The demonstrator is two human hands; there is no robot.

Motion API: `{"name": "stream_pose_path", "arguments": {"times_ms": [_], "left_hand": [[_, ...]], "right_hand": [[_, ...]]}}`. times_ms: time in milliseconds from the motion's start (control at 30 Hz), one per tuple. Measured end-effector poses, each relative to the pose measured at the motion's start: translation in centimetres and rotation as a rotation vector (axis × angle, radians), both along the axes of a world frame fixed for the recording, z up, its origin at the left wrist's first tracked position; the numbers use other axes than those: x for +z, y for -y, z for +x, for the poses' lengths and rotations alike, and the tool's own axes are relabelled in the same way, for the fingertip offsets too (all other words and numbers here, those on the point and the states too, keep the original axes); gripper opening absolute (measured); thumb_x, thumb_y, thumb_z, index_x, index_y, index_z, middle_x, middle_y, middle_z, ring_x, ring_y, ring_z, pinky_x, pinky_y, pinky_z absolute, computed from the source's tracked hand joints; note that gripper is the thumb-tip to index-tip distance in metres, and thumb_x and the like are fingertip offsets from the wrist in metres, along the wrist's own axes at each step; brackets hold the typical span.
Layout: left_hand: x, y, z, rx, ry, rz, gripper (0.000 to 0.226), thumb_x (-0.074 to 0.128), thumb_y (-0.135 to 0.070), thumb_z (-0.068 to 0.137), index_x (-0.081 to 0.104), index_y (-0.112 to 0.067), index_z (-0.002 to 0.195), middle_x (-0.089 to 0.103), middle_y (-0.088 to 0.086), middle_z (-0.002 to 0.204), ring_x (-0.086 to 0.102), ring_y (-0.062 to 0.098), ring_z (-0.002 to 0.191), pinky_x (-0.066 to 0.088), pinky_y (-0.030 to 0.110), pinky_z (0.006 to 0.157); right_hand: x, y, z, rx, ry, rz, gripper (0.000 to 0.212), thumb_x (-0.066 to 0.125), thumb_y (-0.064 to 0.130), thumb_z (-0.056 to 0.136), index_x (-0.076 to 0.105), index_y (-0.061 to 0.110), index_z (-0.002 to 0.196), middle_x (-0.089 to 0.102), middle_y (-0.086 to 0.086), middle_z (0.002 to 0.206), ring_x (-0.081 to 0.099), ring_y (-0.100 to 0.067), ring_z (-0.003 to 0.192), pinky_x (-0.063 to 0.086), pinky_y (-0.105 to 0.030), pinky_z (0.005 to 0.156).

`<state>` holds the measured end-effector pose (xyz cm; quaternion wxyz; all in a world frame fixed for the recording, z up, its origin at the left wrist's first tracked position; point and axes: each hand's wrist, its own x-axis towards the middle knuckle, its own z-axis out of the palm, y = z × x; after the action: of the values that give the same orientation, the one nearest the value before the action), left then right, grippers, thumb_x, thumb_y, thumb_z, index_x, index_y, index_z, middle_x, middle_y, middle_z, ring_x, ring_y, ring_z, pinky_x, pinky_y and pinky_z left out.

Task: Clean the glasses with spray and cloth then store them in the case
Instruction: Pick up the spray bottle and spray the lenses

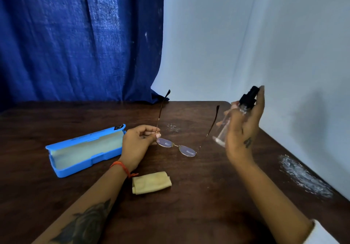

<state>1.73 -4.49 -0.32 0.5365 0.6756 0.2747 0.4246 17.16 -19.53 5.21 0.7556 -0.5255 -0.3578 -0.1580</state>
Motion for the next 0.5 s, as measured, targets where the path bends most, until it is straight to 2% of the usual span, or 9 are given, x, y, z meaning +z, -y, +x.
{"name": "stream_pose_path", "arguments": {"times_ms": [67, 100, 167, 233, 300, 367, 400, 433, 500], "left_hand": [[0.1, 0.2, -0.1, 0.007, 0.019, -0.027, 0.019, 0.069, -0.002, 0.075, 0.069, -0.021, 0.078, 0.072, 0.005, 0.079, 0.07, 0.01, 0.07, 0.053, 0.014, 0.06], [0.2, 0.3, -0.1, 0.014, 0.027, -0.04, 0.018, 0.069, -0.002, 0.076, 0.068, -0.019, 0.078, 0.072, 0.007, 0.079, 0.069, 0.01, 0.069, 0.053, 0.014, 0.06], [0.3, 0.4, -0.1, 0.035, 0.034, -0.06, 0.016, 0.069, -0.002, 0.076, 0.068, -0.018, 0.079, 0.071, 0.008, 0.079, 0.068, 0.011, 0.07, 0.054, 0.014, 0.06], [0.4, 0.4, -0.1, 0.052, 0.04, -0.079, 0.016, 0.068, -0.002, 0.076, 0.067, -0.017, 0.079, 0.07, 0.008, 0.08, 0.068, 0.013, 0.073, 0.056, 0.015, 0.061], [0.5, 0.5, -0.1, 0.061, 0.044, -0.094, 0.016, 0.068, -0.002, 0.077, 0.067, -0.018, 0.079, 0.07, 0.008, 0.079, 0.067, 0.013, 0.073, 0.057, 0.017, 0.063], [0.5, 0.6, 0.0, 0.067, 0.047, -0.097, 0.016, 0.068, -0.002, 0.077, 0.066, -0.018, 0.078, 0.07, 0.008, 0.08, 0.068, 0.013, 0.073, 0.057, 0.019, 0.064], [0.5, 0.6, 0.1, 0.072, 0.048, -0.098, 0.016, 0.068, -0.002, 0.077, 0.066, -0.018, 0.078, 0.07, 0.008, 0.08, 0.068, 0.014, 0.073, 0.057, 0.019, 0.064], [0.5, 0.6, 0.1, 0.077, 0.05, -0.1, 0.016, 0.068, -0.003, 0.077, 0.066, -0.018, 0.078, 0.07, 0.009, 0.081, 0.068, 0.014, 0.073, 0.057, 0.019, 0.064], [0.5, 0.6, 0.3, 0.085, 0.055, -0.104, 0.015, 0.067, -0.003, 0.078, 0.066, -0.018, 0.078, 0.069, 0.009, 0.081, 0.067, 0.013, 0.072, 0.056, 0.017, 0.062]], "right_hand": [[-0.4, 0.0, -2.2, 0.041, 0.139, -0.011, 0.063, 0.047, 0.004, 0.09, 0.02, 0.032, 0.141, 0.055, 0.011, 0.11, 0.061, 0.003, 0.064, 0.054, -0.018, 0.054], [-0.7, 0.1, -3.2, 0.071, 0.213, -0.041, 0.064, 0.047, 0.005, 0.09, 0.02, 0.037, 0.138, 0.055, 0.01, 0.105, 0.06, 0.002, 0.063, 0.054, -0.018, 0.052], [-1.1, 0.0, -4.9, 0.131, 0.299, -0.161, 0.063, 0.048, 0.019, 0.088, 0.017, 0.048, 0.135, 0.058, -0.003, 0.11, 0.063, -0.006, 0.081, 0.058, -0.031, 0.067], [-1.5, -0.4, -5.6, 0.225, 0.276, -0.326, 0.062, 0.049, 0.03, 0.086, 0.016, 0.053, 0.134, 0.049, -0.011, 0.133, 0.06, -0.019, 0.104, 0.053, -0.049, 0.084], [-2.2, -0.8, -5.5, 0.37, 0.206, -0.453, 0.065, 0.054, 0.029, 0.087, 0.019, 0.051, 0.136, 0.036, 0.003, 0.146, 0.052, -0.025, 0.118, 0.047, -0.054, 0.093], [-2.9, -1.1, -5.1, 0.444, 0.161, -0.519, 0.068, 0.061, 0.023, 0.087, 0.023, 0.044, 0.14, 0.03, 0.018, 0.144, 0.042, -0.015, 0.127, 0.042, -0.049, 0.101], [-3.2, -1.2, -4.7, 0.462, 0.137, -0.542, 0.071, 0.063, 0.021, 0.086, 0.024, 0.042, 0.14, 0.03, 0.016, 0.144, 0.038, -0.011, 0.129, 0.042, -0.046, 0.103], [-3.4, -1.3, -4.3, 0.488, 0.103, -0.564, 0.073, 0.066, 0.019, 0.084, 0.024, 0.045, 0.138, 0.033, 0.007, 0.146, 0.037, -0.013, 0.129, 0.043, -0.042, 0.101], [-3.6, -1.4, -3.7, 0.583, 0.012, -0.602, 0.075, 0.068, 0.015, 0.082, 0.027, 0.056, 0.13, 0.038, -0.014, 0.143, 0.046, -0.027, 0.122, 0.052, -0.038, 0.087]]}}
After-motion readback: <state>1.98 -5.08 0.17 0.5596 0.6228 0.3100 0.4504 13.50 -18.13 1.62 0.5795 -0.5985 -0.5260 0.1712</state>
